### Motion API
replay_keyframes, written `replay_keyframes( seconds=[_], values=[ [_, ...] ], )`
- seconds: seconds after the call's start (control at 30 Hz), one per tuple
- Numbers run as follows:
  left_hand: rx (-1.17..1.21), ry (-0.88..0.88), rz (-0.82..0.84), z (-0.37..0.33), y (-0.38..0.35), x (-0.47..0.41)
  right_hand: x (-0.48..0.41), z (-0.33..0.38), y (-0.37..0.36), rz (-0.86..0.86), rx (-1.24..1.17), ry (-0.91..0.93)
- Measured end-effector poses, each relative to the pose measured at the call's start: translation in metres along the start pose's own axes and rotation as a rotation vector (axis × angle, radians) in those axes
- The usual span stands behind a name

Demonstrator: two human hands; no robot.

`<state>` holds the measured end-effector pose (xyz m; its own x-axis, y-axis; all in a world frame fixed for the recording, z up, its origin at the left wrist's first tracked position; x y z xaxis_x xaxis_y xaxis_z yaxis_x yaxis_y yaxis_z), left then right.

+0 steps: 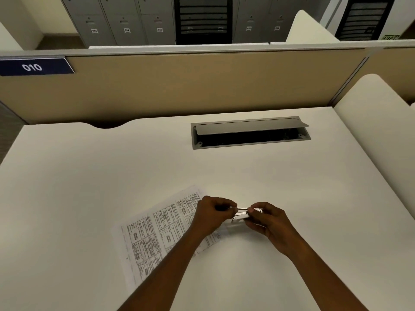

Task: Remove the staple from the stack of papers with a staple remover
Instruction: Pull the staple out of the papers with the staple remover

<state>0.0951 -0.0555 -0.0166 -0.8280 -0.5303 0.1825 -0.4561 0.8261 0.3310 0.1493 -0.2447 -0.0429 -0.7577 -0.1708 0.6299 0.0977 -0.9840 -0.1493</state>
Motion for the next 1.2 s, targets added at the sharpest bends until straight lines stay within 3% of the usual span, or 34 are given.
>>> replay_keyframes(
  seconds=[0.13, 0.27, 0.43, 0.6, 0.73, 1.2],
  values=[
    [0.042, 0.075, -0.011, 0.006, 0.004, -0.014, 0.004, 0.009, -0.011, 0.154, 0.279, 0.140],
    [0.056, 0.098, -0.017, 0.007, 0.001, -0.022, -0.003, 0.033, -0.010, -0.024, 0.737, 0.502],
    [0.047, 0.112, -0.125, 0.012, 0.011, -0.028, -0.011, 0.053, -0.011, -0.180, 0.716, 0.771],
    [-0.288, 0.020, -0.276, 0.027, 0.043, -0.025, -0.035, 0.061, 0.014, -0.470, 0.692, 0.795],
    [-0.409, 0.101, -0.245, 0.052, 0.054, -0.017, -0.045, 0.066, 0.021, -0.610, 0.714, 0.794],
    [-0.426, 0.172, -0.161, 0.065, 0.049, -0.020, -0.070, 0.074, 0.000, -0.745, 0.757, 0.745]
  ],
)
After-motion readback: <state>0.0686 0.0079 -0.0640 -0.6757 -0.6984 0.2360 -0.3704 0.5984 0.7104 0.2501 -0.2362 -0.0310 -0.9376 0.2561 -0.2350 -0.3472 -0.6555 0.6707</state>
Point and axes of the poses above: each hand's wrist, its own x-axis away from the middle knuckle, its own y-axis out of the back of the hand, z = x × y, the point moved 10 cm from there along -x, towards the middle knuckle, and after that the axes turned 15 degrees about -z, right-handed, at the moved point
